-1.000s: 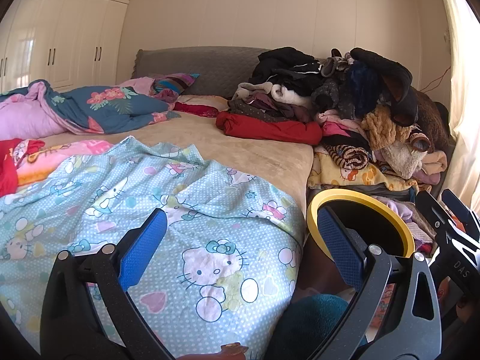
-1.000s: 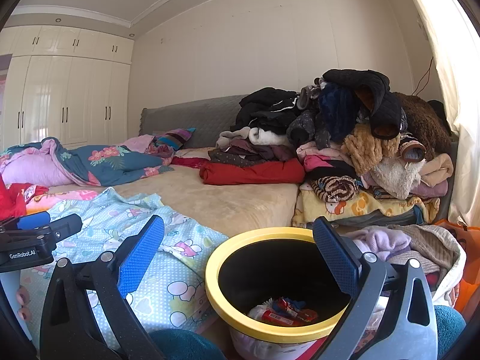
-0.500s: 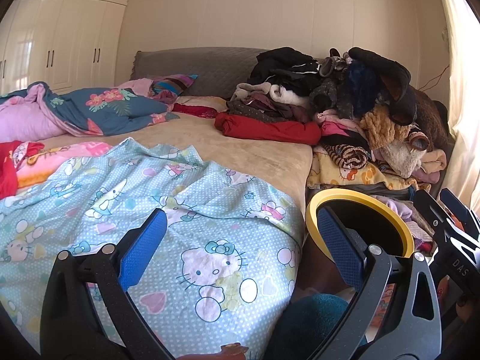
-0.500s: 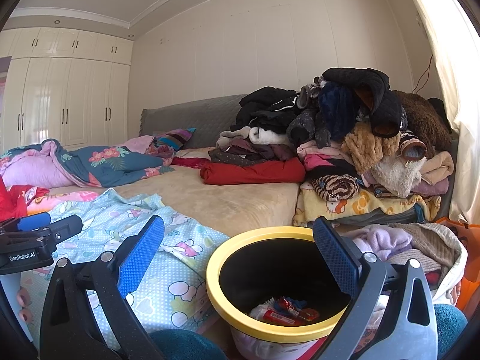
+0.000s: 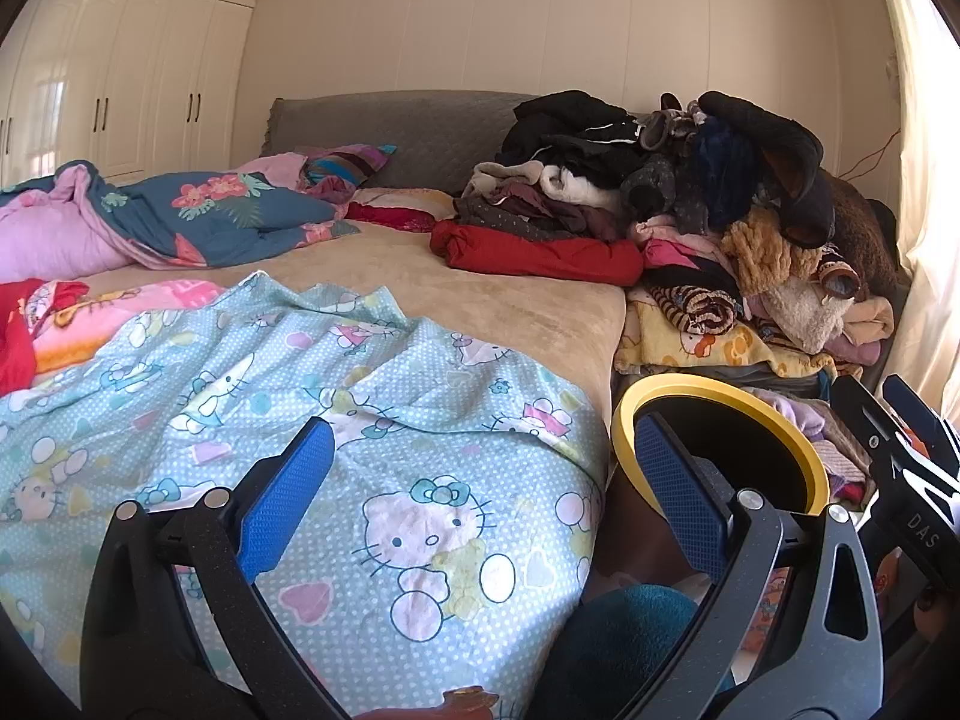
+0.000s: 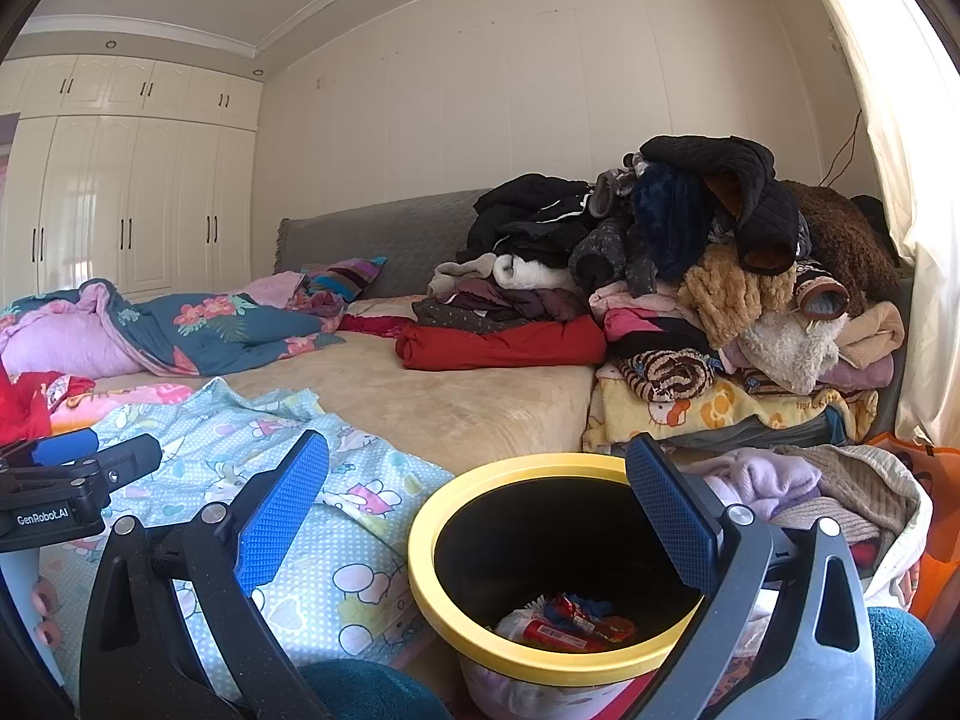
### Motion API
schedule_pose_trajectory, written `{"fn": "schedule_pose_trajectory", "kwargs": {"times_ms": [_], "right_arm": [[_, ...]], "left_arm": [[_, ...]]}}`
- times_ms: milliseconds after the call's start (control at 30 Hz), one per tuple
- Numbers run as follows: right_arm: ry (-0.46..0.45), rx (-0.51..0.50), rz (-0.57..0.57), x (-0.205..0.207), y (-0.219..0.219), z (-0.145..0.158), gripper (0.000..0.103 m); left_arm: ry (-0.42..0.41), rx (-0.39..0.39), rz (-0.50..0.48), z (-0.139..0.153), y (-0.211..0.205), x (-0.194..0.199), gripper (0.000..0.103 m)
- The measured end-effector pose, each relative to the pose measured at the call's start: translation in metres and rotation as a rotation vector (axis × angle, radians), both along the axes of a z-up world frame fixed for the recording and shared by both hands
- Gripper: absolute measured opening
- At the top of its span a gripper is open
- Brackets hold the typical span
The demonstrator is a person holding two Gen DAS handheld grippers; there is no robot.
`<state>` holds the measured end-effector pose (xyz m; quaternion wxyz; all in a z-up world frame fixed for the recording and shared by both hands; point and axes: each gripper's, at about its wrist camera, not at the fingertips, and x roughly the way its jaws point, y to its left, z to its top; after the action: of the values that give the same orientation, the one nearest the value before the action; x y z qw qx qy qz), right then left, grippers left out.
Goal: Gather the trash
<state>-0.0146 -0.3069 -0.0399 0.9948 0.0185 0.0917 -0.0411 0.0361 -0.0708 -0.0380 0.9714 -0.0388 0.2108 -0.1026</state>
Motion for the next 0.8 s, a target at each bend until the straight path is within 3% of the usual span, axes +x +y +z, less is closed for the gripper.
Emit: {"fn": "schedule_pose_trajectory", "kwargs": {"times_ms": [800], "right_arm": [[0.011,0.016,0.003,-0.0012,-0.0036,-0.0052,0.097]], "left_arm": [[0.011,-0.002,0.007,-0.0048,-0.0001,0.0006,0.092]]}}
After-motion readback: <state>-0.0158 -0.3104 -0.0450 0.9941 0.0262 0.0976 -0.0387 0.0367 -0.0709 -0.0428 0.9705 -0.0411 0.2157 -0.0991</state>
